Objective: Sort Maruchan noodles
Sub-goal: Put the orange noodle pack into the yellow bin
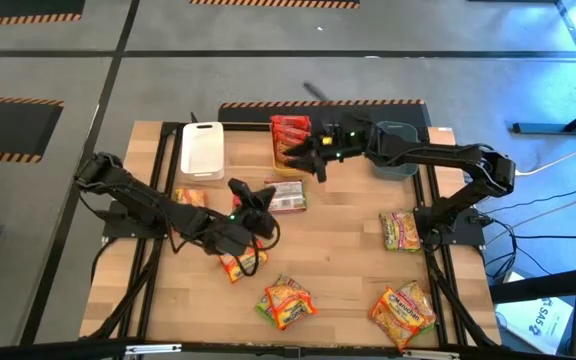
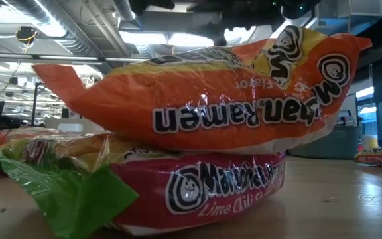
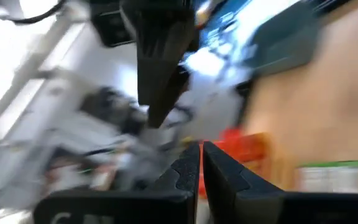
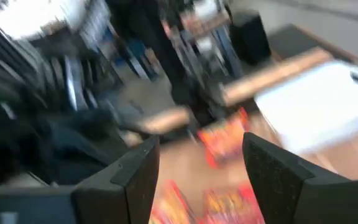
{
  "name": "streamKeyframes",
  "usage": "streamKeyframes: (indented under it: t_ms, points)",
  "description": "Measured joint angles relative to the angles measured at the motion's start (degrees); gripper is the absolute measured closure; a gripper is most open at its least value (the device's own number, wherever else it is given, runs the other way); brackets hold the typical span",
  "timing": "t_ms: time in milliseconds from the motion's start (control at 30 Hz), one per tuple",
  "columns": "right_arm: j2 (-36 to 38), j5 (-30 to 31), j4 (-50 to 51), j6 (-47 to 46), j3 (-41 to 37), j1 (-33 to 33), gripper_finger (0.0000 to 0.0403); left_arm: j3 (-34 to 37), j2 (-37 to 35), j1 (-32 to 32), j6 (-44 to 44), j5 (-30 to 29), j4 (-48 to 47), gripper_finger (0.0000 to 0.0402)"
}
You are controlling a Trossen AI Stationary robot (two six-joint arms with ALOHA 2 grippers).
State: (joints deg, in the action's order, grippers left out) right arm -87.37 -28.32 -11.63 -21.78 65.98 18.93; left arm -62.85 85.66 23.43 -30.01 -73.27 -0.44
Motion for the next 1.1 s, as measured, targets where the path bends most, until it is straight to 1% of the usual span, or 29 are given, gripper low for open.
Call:
streamKeyframes:
  t_ms: [33,133,167,233,300,367,433,500,667,733,833,967,1100]
  points:
    - [0.00,1.38,2.83,2.51,0.00,-0.48,0.0189,0.00,-0.82,0.12,6.48,4.39,-4.34,0.0387]
    - [0.00,6.13,10.18,9.12,0.00,-2.17,0.0189,0.00,-3.60,-1.36,26.73,21.97,-17.39,0.0394]
    - [0.00,7.99,12.37,11.17,0.00,-2.84,0.0189,0.01,-4.17,-2.28,32.42,26.91,-21.68,0.0397]
    - [0.00,11.52,15.77,15.11,-0.07,-4.25,0.0189,0.89,-5.13,-3.36,41.16,32.73,-27.92,0.0400]
    - [-0.21,14.68,17.53,18.57,-0.07,-5.69,0.0189,2.91,-6.06,-3.71,47.03,35.79,-31.61,0.0398]
    - [-1.00,16.07,17.86,20.88,-0.07,-7.04,0.0189,5.70,-6.77,-3.51,52.47,37.58,-34.52,0.0395]
    - [-2.26,16.25,17.79,22.02,-0.07,-8.17,0.0189,9.12,-7.59,-3.47,57.07,38.51,-35.19,0.0394]
    - [-3.78,16.57,17.88,22.17,-0.07,-9.14,0.0189,12.63,-9.36,-3.19,61.76,39.00,-35.18,0.0394]
    - [-7.46,19.78,17.42,21.39,-0.09,-10.51,0.0189,20.23,-13.85,-3.28,71.62,39.88,-34.71,0.0393]
    - [-8.87,19.46,16.77,20.18,-0.09,-10.64,0.0189,22.92,-16.12,-3.29,74.67,39.81,-34.47,0.0393]
    - [-11.10,18.29,14.84,17.11,-0.09,-10.71,0.0189,26.40,-18.13,-3.29,77.08,40.47,-34.51,0.0393]
    - [-14.06,18.24,11.17,12.45,-0.07,-10.72,0.0189,29.37,-18.44,-3.44,80.26,40.42,-33.66,0.0393]
    - [-17.41,18.11,9.02,9.78,-0.07,-10.72,0.0189,30.86,-17.81,-4.45,80.57,40.55,-32.76,0.0376]
